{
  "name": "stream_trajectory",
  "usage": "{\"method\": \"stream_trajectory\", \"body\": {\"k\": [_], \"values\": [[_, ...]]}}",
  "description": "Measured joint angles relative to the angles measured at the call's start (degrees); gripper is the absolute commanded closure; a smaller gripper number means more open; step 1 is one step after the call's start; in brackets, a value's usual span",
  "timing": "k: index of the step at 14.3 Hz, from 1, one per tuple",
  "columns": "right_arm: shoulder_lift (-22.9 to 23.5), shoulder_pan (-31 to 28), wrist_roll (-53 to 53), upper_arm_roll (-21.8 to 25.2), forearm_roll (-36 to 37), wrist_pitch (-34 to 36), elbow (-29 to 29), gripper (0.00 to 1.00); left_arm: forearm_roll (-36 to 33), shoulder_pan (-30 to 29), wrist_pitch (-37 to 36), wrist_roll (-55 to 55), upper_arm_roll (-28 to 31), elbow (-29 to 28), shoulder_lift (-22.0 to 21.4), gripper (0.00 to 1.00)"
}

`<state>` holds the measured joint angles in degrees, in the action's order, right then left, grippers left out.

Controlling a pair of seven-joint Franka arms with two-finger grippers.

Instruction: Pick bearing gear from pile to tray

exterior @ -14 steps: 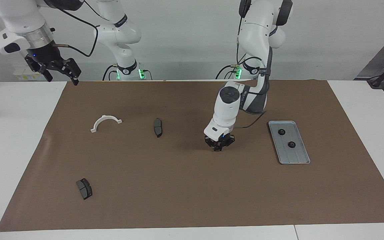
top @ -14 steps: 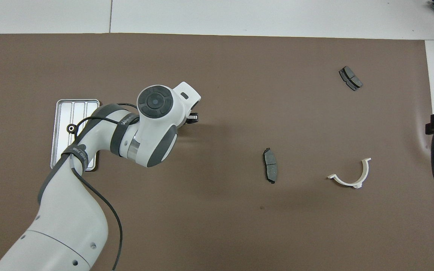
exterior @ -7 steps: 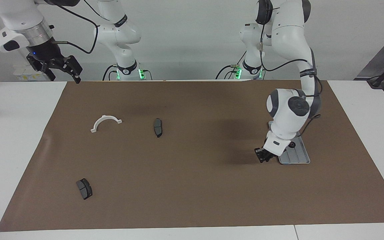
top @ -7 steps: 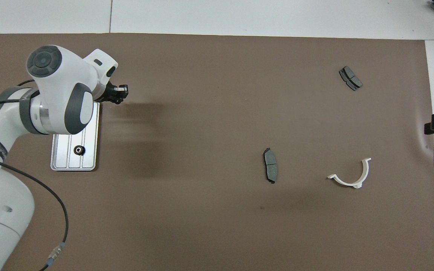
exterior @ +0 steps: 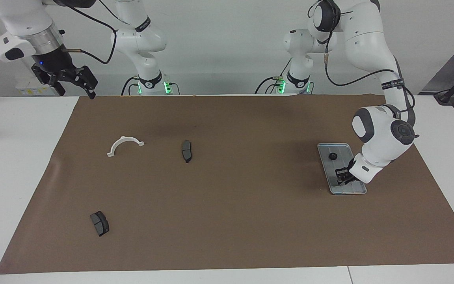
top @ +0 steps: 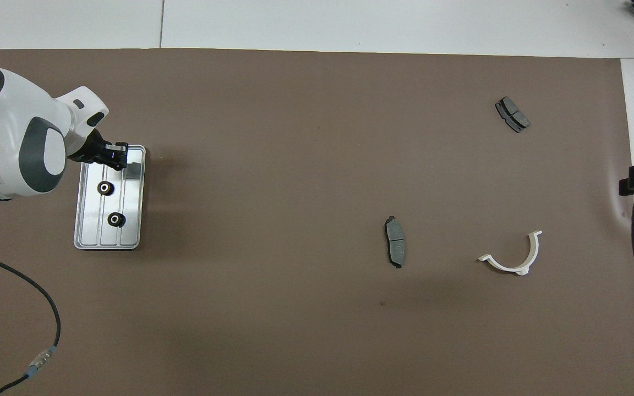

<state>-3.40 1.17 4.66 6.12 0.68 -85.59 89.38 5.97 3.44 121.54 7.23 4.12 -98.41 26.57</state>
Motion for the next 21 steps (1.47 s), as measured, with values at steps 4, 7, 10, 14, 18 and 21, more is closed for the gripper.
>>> {"method": "stream_trajectory", "body": {"k": [4,7,10,14,18,21], "values": [[0.0,0.1,0.0,-0.4,0.0,-1.1,0.7,0.00,0.0,-0.1,0.0,0.5,-0.2,-1.7,-0.9,0.00],[0.1,0.0,0.0,-0.4,0.0,-1.1,0.7,0.00,0.1,-0.1,-0.3,0.5,-0.3,-1.2,-3.6,0.00],[0.2,0.1,0.0,-0.4,0.0,-1.1,0.8,0.00,0.2,-0.1,-7.0,0.4,0.0,0.3,-9.6,0.00],[0.2,0.8,0.0,-0.5,0.0,-1.1,1.7,0.00,0.2,-0.1,-22.2,-1.9,0.6,5.4,-17.1,0.00],[0.1,0.9,0.0,-0.5,0.0,-1.1,1.8,0.00,-0.3,-0.1,-29.8,-5.7,0.7,6.7,-25.3,0.00],[0.1,0.9,0.0,-0.5,0.0,-1.1,1.8,0.00,-1.9,-0.1,-32.4,-5.9,0.6,6.6,-28.1,0.00]]}}
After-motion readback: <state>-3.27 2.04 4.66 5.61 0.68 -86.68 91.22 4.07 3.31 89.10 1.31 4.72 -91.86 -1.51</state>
